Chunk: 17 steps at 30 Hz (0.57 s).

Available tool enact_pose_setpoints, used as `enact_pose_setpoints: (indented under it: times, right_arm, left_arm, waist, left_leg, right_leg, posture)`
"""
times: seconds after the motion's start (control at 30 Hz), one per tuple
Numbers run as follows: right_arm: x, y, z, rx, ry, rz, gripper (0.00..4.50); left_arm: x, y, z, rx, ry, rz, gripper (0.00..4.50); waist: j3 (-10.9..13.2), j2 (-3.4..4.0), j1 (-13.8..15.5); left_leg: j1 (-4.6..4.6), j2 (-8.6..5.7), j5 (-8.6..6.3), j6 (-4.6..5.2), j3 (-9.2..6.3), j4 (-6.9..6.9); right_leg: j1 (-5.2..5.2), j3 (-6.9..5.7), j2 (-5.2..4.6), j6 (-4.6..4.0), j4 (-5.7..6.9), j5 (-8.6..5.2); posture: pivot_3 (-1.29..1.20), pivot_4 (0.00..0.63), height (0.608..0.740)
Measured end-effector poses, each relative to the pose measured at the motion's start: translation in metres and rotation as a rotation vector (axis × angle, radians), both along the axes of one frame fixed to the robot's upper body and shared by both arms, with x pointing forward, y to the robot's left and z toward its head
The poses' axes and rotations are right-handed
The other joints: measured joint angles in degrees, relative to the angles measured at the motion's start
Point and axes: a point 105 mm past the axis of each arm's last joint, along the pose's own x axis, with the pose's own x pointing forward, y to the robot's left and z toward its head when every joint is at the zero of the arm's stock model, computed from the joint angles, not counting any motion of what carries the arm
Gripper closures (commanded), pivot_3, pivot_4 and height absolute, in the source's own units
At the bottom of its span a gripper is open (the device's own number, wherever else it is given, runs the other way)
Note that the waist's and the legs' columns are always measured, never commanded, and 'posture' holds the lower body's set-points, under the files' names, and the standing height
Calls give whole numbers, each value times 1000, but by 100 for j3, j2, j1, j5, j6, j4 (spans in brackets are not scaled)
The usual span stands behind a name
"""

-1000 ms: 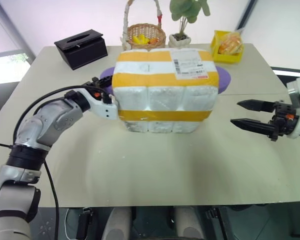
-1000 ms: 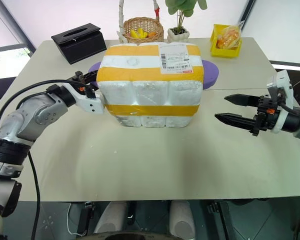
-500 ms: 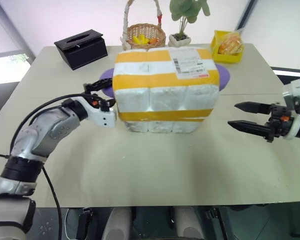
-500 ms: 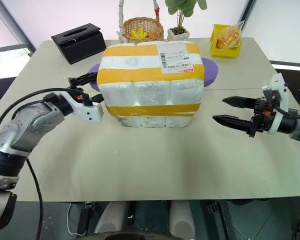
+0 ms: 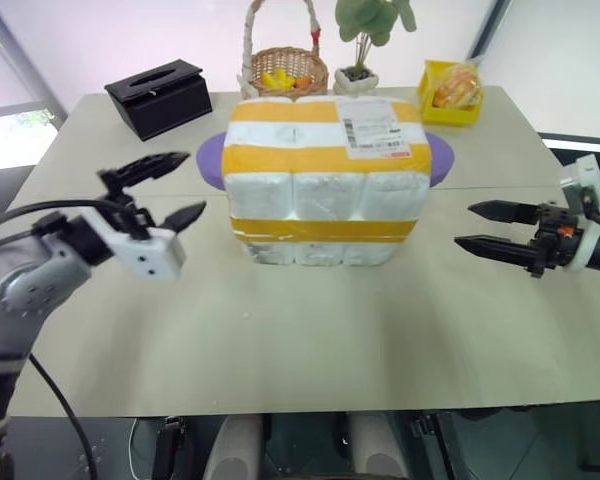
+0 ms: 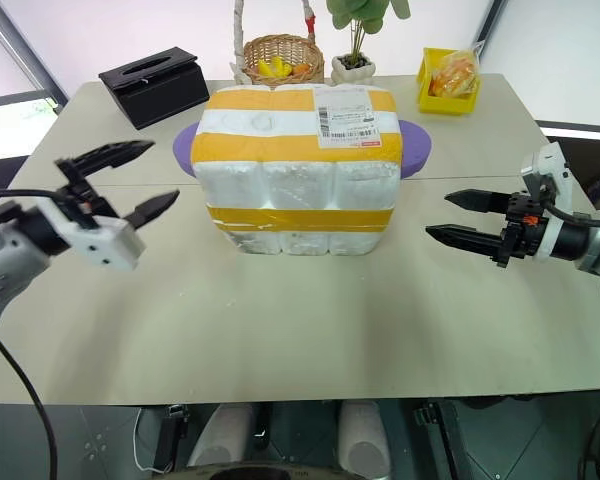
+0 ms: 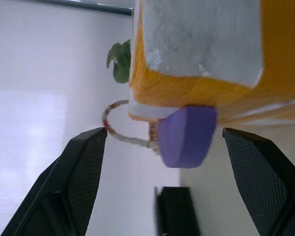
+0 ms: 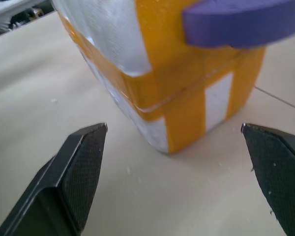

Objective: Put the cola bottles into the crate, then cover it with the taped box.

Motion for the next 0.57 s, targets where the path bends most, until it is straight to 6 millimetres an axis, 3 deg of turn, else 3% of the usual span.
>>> enact_pose_setpoints:
  times: [0.17,0.3,0.43,0.57]
  right_arm:
    - [2,-11,-2,-11,9,-17,0]
    - [4,-17,-6,-29,18,-20,0]
    - [7,-23,-7,-40,16,-21,0]
    - [6,-26,-4,-51,14,-11,0]
  left_arm:
    - [-18,34,-10,-432,458,111,565]
    - [-34,48,-6,-845,803,57,565]
    - [-54,53,-17,-992,1103,14,565]
    - [-50,67,-13,-1076,1124,12,565]
  waist:
    - [0,0,-4]
    - [0,0,-5]
    - [0,1,-24]
    - [0,0,-12]
  left_leg:
    - [3,1,0,0,1,1]
    - [4,4,0,0,-2,2]
    - [8,4,-1,0,2,0]
    - [10,5,-1,-1,2,0]
  right_leg:
    - [1,0,0,-17,1,-11]
    - [1,0,3,-18,1,-13]
    - [1,0,5,-37,0,-23]
    - [1,0,8,-41,1,-24]
  posture:
    - [0,150,740]
    - [0,150,740]
    - [0,150,740]
    - [0,150,740]
